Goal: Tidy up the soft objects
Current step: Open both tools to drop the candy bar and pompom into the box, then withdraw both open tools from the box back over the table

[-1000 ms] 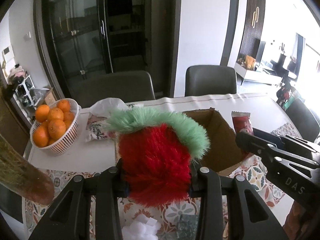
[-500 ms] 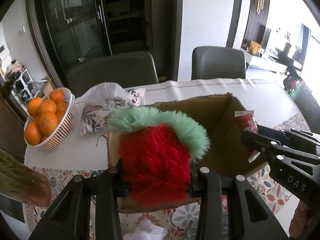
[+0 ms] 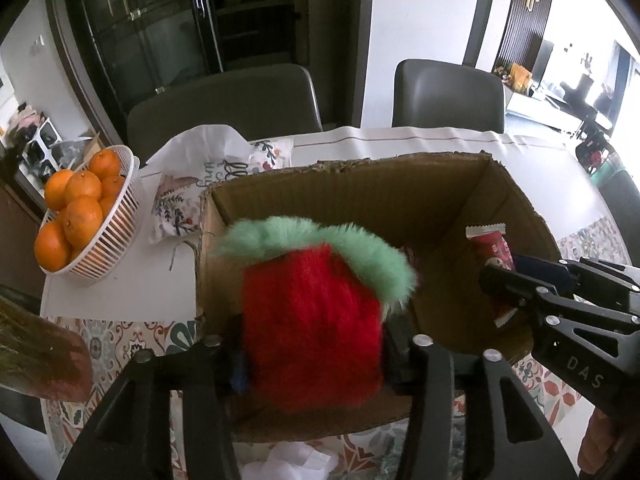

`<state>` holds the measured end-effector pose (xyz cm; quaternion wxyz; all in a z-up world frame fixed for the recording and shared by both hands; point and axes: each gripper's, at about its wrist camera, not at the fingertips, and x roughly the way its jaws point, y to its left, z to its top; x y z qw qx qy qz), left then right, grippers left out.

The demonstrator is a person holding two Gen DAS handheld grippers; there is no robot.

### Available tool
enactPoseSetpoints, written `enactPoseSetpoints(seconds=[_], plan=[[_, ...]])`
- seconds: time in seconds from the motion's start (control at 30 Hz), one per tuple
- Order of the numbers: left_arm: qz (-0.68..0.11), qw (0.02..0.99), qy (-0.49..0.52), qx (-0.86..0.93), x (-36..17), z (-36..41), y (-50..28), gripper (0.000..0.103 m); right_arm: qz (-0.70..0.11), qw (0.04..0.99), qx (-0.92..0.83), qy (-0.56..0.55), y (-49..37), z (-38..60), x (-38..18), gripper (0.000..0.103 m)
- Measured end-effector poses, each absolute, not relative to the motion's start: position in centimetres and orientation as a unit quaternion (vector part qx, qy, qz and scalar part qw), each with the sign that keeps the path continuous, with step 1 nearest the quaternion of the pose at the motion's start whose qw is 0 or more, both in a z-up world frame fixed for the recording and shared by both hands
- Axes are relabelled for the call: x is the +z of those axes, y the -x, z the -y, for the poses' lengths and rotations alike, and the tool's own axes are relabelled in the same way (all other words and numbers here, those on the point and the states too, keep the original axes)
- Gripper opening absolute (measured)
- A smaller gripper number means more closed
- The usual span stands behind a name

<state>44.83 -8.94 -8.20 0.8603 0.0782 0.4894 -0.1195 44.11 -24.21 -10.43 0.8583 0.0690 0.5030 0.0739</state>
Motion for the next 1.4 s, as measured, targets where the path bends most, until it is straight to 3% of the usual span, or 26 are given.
enactPoseSetpoints(seconds=[0.03,0.1,0.13,0.8,1.4], plan=[[-0.489,0.86,-0.079,-0.118,-8.2,9.0,-44.8,0.059,-0.503,0.858,0.075,-0.069,-44.1,24.2,-10.4,0.032],[-0.486,0.862,-0.081,-0.118,-8.1,9.0,-44.7,0.066,-0.5,0.86,0.075,-0.07,-43.9,24.2,-10.2,0.052],[-0.486,0.862,-0.081,-0.12,-8.0,8.9,-44.6,0.069,-0.495,0.863,0.073,-0.068,-43.8,24.2,-10.0,0.054],[-0.425,0.898,-0.074,-0.083,-2.1,7.1,-36.0,0.087,-0.402,0.914,0.019,-0.053,-34.8,24.7,-3.4,0.07],[-0.4,0.911,-0.08,-0.065,-0.1,4.3,-28.7,0.091,-0.396,0.916,0.048,-0.052,-28.4,22.2,-2.8,0.07]])
